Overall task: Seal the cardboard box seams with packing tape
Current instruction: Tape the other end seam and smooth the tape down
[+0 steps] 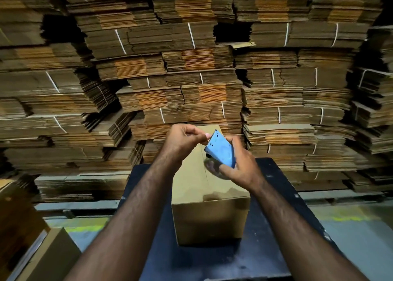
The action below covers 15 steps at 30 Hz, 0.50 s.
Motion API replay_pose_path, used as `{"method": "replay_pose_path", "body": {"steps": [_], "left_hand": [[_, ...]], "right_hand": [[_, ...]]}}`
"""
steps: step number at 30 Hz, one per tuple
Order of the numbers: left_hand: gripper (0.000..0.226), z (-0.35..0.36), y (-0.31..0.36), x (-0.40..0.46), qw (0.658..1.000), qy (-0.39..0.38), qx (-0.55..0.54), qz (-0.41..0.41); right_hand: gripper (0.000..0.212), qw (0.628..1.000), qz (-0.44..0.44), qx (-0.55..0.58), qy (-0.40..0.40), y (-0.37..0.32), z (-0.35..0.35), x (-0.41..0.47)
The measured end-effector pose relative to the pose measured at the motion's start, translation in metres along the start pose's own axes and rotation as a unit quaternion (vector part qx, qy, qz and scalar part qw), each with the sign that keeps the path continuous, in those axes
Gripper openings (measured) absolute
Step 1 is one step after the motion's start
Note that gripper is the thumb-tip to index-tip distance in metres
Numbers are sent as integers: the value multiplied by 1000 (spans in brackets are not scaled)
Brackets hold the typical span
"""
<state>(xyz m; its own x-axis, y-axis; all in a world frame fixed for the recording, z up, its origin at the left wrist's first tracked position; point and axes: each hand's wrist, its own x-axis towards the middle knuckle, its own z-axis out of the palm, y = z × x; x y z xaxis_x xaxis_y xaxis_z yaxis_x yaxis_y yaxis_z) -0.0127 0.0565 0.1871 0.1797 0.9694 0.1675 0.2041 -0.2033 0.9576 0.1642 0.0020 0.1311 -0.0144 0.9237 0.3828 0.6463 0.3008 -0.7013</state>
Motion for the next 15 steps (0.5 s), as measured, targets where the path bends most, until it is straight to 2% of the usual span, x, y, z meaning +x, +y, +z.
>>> {"method": "replay_pose_path", "body": {"steps": [3, 5, 8, 15], "left_hand": [[14, 13, 14, -5, 998, -35, 1, -46], [9, 25, 23, -6, 999, -35, 12, -33], [7, 40, 25, -9, 999, -13, 44, -10], [13, 64, 12, -18, 992, 45, 109, -33]], "right_hand": [[71, 987, 14, 154, -35, 11, -8, -6], [76, 973, 23, 225, -49, 18, -12, -11], [80, 972, 30, 224, -60, 30, -17, -17], [77, 986, 32, 159, -49, 57, -24, -29]]}}
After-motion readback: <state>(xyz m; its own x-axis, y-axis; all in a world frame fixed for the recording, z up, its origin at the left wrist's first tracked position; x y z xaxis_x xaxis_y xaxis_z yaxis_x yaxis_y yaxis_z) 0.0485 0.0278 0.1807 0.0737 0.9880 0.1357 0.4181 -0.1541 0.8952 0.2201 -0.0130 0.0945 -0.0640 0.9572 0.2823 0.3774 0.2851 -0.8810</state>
